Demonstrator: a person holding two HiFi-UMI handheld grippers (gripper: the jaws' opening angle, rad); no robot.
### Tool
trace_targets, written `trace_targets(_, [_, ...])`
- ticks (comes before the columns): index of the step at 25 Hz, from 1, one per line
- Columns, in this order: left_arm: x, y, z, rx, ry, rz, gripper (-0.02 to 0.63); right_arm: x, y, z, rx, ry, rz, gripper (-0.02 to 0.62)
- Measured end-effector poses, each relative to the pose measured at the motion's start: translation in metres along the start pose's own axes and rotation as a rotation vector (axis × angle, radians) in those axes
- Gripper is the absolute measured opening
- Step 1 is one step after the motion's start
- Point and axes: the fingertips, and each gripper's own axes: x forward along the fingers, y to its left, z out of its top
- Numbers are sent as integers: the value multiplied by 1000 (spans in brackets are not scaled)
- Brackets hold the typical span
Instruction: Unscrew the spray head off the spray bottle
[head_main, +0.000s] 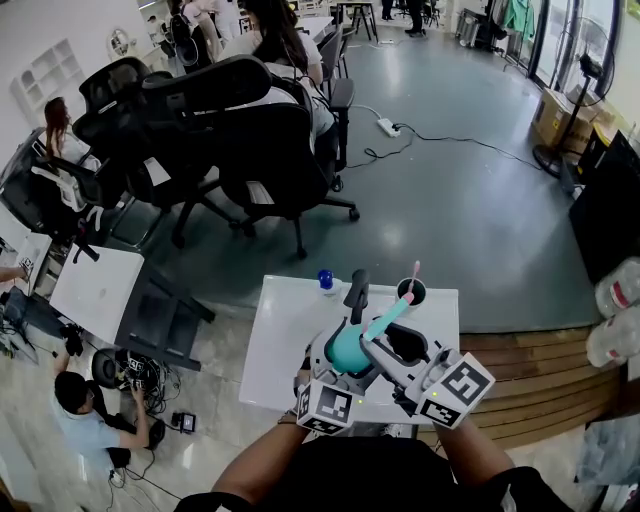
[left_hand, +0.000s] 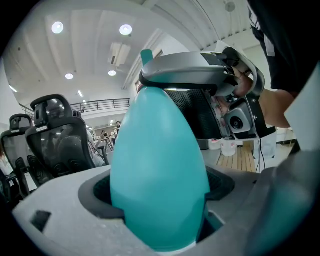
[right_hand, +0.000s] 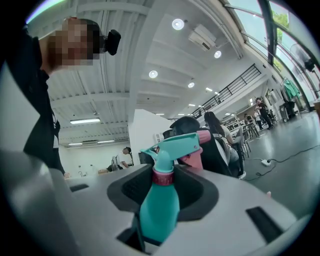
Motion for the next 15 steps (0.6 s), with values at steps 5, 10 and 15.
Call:
trace_targets(5, [-3, -4, 3, -33, -12, -49, 465, 2, 4, 3, -22, 16, 68, 138])
trace_targets(10, [-9, -18, 15, -46, -58, -160, 465, -5, 17, 11, -110, 33, 237, 137])
trace_targets(15, [-19, -37, 36, -10, -121, -293, 465, -23, 40, 25, -161, 40, 468, 137])
